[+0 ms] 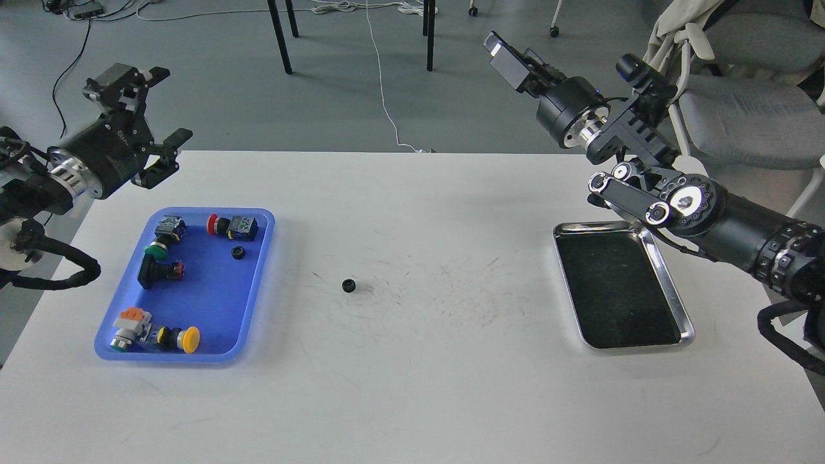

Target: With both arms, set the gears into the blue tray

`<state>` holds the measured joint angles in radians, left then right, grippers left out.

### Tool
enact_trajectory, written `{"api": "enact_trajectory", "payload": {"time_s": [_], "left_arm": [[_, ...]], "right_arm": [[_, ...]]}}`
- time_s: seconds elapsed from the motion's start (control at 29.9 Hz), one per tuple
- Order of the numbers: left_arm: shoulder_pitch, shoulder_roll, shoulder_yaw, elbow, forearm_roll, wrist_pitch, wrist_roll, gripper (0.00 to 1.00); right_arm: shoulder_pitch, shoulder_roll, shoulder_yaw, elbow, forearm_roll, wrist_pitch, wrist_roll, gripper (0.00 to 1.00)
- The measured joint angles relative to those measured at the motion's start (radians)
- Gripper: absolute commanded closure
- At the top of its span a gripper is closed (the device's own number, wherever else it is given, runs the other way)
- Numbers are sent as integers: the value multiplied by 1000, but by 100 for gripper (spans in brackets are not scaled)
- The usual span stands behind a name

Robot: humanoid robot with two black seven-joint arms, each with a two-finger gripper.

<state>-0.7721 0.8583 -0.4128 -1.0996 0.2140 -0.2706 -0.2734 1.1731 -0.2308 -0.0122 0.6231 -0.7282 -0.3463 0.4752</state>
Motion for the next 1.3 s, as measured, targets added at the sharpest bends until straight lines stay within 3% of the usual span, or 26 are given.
{"api": "enact_trajectory", "payload": {"time_s": [0.23,0.4,0.5,0.64,0.74,1.0,1.17,1.3], "left_arm": [[7,41,56,-153,261,6,-4,1],[32,36,126,-203,417,99,-10,1],[52,26,138,-223,489,120,-41,2],[84,4,147,-237,577,144,-113,6],[113,-8,164,-240,651,176,-132,11],[131,-21,215,-291,901,318,-137,15],[132,-34,237,-248,1005,348,-133,20],[121,-37,245,-213,1255,358,-133,19]], "right_arm": [[3,-108,2,47,228,29,-26,4],[-5,-185,5,88,392,30,-30,4],[-13,-230,5,126,494,30,-32,4],[-33,-270,6,165,546,23,-35,4],[-45,-293,20,180,558,18,-36,4],[-97,-326,66,218,617,13,-37,4],[-109,-339,67,231,620,12,-37,4],[-110,-349,67,231,621,12,-37,4]]}}
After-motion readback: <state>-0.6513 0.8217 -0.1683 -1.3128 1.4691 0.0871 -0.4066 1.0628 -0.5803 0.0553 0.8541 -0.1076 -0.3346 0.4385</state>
